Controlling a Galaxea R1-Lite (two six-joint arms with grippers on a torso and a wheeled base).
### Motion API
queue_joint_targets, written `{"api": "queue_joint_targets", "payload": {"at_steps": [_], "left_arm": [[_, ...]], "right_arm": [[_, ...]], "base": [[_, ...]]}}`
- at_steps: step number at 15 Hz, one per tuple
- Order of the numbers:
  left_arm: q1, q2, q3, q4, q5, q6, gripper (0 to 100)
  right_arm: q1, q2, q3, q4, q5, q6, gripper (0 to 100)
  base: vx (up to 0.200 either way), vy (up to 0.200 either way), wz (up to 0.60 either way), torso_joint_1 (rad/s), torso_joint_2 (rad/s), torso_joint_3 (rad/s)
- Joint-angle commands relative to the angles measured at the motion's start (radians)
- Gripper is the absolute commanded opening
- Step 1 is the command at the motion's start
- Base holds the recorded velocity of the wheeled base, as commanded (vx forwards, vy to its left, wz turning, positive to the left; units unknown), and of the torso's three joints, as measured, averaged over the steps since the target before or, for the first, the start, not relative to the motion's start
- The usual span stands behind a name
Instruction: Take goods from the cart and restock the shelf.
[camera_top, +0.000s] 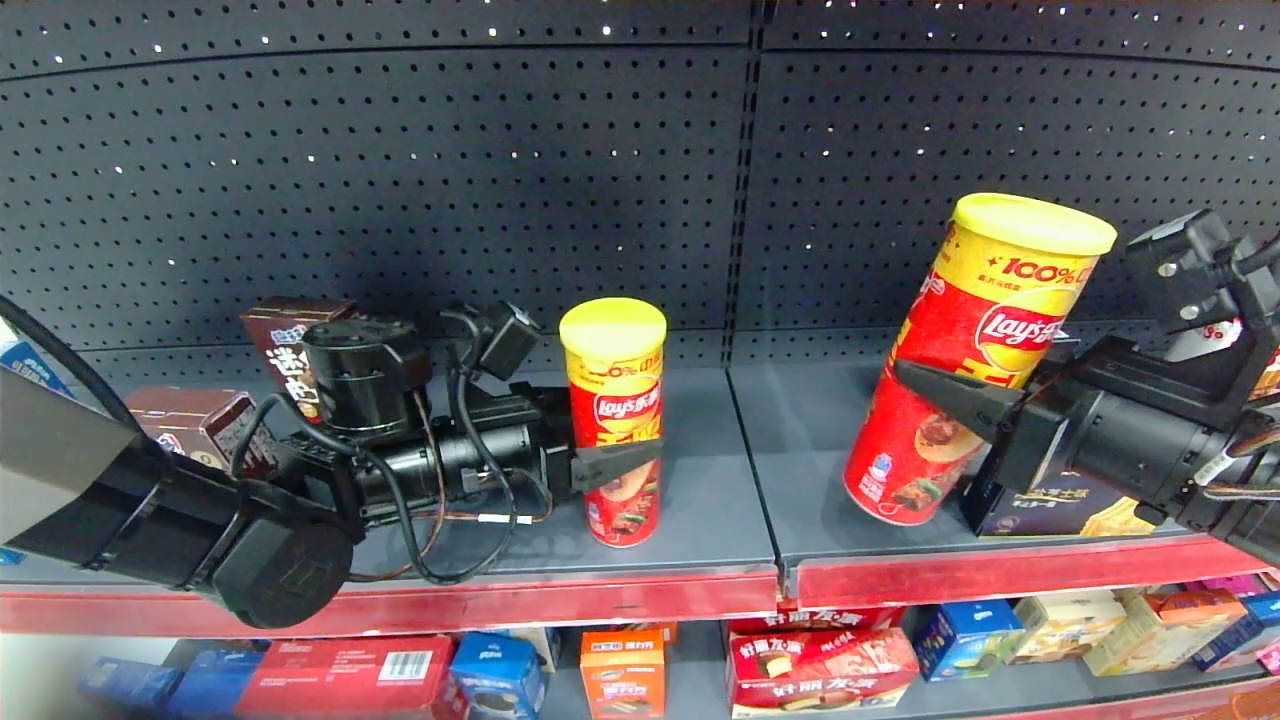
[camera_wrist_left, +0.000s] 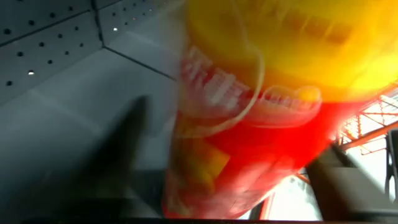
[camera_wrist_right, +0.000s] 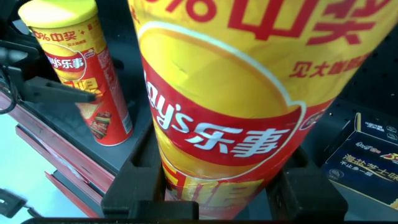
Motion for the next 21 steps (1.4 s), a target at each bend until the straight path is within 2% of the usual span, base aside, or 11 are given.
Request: {"api": "queue_joint_targets", "payload": {"at_steps": [1, 6, 13, 16, 18, 19, 20, 21], "left_arm": [[-0.001, 0.0, -0.001, -0.003, 0.002, -0.001, 100], [-0.003, -0.046, 0.019, -0.001, 0.005, -0.002, 100], [0.009, -0.214, 0.194, -0.003, 0.007, -0.002, 100], [0.092, -0.288, 0.289, -0.006, 0.008, 0.008, 100], [0.152, -0.366, 0.389, -0.053, 0.017, 0.002, 100], [0.158, -0.404, 0.42, -0.067, 0.057, -0.004, 100], [0.141, -0.472, 0.441, -0.056, 0.209, -0.018, 100], [0.081, -0.533, 0.45, -0.021, 0.41, -0.036, 100]], "right_arm": [[0.0, 0.001, 0.002, 0.0, 0.0, 0.0, 0], [0.0, -0.002, 0.006, 0.0, -0.001, 0.0, 0], [-0.002, -0.008, 0.031, -0.002, -0.003, 0.0, 0], [-0.003, -0.008, 0.029, -0.002, -0.004, 0.0, 0], [-0.011, -0.008, 0.032, 0.0, -0.006, 0.0, 0], [-0.015, -0.007, 0.031, 0.0, -0.006, 0.0, 0], [-0.017, -0.002, 0.023, 0.0, -0.01, -0.002, 0], [-0.017, 0.004, 0.016, 0.0, -0.012, -0.002, 0]], "base": [[0.0, 0.0, 0.0, 0.0, 0.0, 0.0], [0.0, 0.0, 0.0, 0.0, 0.0, 0.0], [0.0, 0.0, 0.0, 0.0, 0.0, 0.0], [0.0, 0.0, 0.0, 0.0, 0.0, 0.0], [0.0, 0.0, 0.0, 0.0, 0.0, 0.0], [0.0, 0.0, 0.0, 0.0, 0.0, 0.0], [0.0, 0.0, 0.0, 0.0, 0.0, 0.0], [0.0, 0.0, 0.0, 0.0, 0.0, 0.0]]}}
